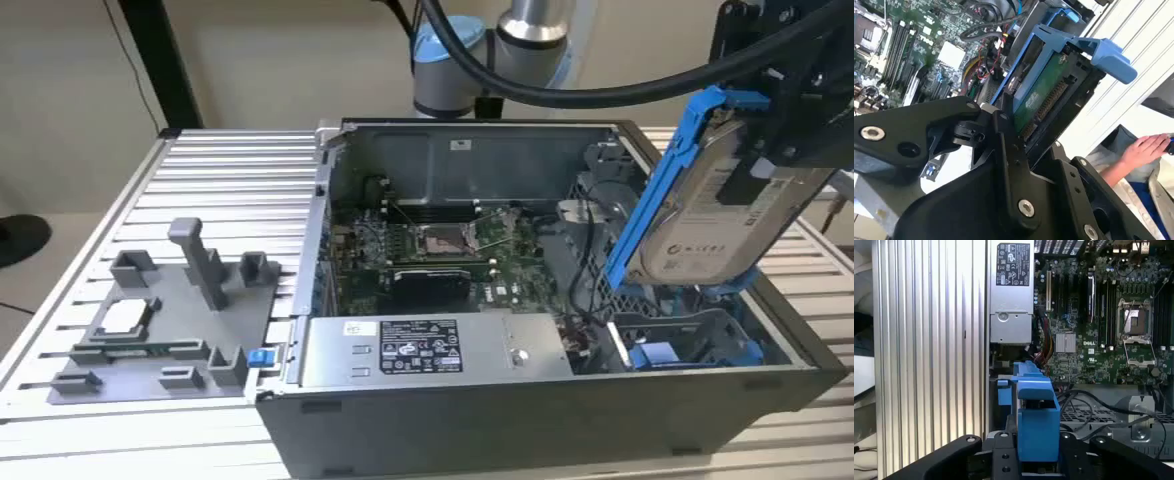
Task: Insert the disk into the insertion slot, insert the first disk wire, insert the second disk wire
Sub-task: 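Insert the disk into the insertion slot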
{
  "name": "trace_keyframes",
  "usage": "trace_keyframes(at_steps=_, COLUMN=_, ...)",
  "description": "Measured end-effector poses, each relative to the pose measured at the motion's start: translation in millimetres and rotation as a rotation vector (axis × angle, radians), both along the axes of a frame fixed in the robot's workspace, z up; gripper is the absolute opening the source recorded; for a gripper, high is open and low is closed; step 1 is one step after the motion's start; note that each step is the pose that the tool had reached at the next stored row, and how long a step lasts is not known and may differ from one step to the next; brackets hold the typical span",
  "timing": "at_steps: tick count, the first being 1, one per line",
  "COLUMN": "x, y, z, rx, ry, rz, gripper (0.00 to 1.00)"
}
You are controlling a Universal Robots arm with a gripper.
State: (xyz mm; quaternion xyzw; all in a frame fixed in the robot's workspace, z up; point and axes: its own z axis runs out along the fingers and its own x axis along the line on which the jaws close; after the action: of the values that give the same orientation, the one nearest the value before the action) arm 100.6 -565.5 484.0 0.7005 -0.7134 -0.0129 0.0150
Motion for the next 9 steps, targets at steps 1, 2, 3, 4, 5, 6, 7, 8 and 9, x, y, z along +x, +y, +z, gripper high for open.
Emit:
trace_keyframes(at_steps=1, x=0.0, y=0.0, z=0.0, rx=0.0000, ry=0.0000, rz=0.000, gripper=0.00)
trace_keyframes(at_steps=2, x=0.0, y=0.0, z=0.0, rx=0.0000, ry=-0.0004, rz=0.000, gripper=0.00)
trace_keyframes(at_steps=3, x=0.0, y=0.0, z=0.0, rx=-0.0001, ry=-0.0021, rz=0.000, gripper=0.00)
trace_keyframes(at_steps=4, x=0.0, y=0.0, z=0.0, rx=0.0000, ry=-0.0023, rz=0.000, gripper=0.00)
trace_keyframes(at_steps=5, x=0.0, y=0.0, z=0.0, rx=0.0000, ry=-0.0024, rz=0.000, gripper=0.00)
trace_keyframes(at_steps=6, x=0.0, y=0.0, z=0.0, rx=0.0000, ry=-0.0026, rz=0.000, gripper=0.00)
trace_keyframes(at_steps=7, x=0.0, y=0.0, z=0.0, rx=0.0000, ry=-0.0028, rz=0.000, gripper=0.00)
trace_keyframes(at_steps=8, x=0.0, y=0.0, z=0.0, rx=0.0000, ry=-0.0030, rz=0.000, gripper=0.00)
trace_keyframes(at_steps=9, x=0.0, y=0.0, z=0.0, rx=0.0000, ry=-0.0030, rz=0.000, gripper=0.00)
